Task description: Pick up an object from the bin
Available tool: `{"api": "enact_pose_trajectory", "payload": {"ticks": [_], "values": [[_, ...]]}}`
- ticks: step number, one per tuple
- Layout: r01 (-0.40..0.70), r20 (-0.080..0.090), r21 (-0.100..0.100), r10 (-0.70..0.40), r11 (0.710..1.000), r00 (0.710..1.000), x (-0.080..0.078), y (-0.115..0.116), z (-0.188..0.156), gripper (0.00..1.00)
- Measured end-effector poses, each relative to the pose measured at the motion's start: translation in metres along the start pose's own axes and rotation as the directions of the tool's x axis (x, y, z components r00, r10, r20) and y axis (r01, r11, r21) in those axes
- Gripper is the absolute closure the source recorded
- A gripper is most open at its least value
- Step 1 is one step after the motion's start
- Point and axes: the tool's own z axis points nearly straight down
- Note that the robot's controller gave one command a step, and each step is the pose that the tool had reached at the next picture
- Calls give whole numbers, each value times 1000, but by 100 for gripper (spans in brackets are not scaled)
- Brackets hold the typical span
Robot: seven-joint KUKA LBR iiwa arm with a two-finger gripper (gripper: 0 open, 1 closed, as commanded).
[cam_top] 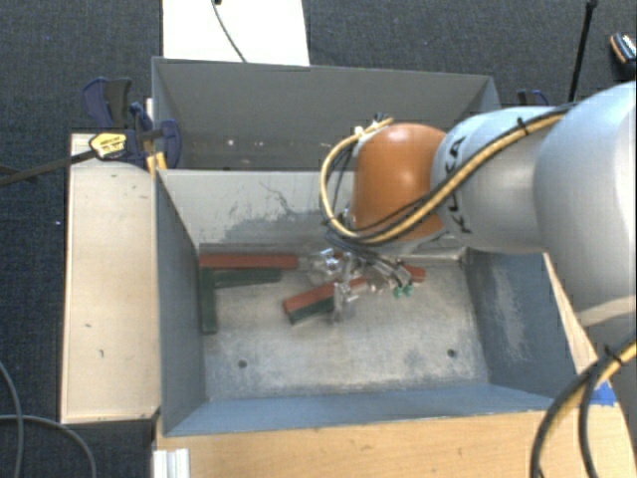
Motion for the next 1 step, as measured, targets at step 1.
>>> {"api": "enact_pose_trajectory", "payload": {"ticks": [1], "values": [[198,8,4,-198,980,980,8,11,-156,100]]}}
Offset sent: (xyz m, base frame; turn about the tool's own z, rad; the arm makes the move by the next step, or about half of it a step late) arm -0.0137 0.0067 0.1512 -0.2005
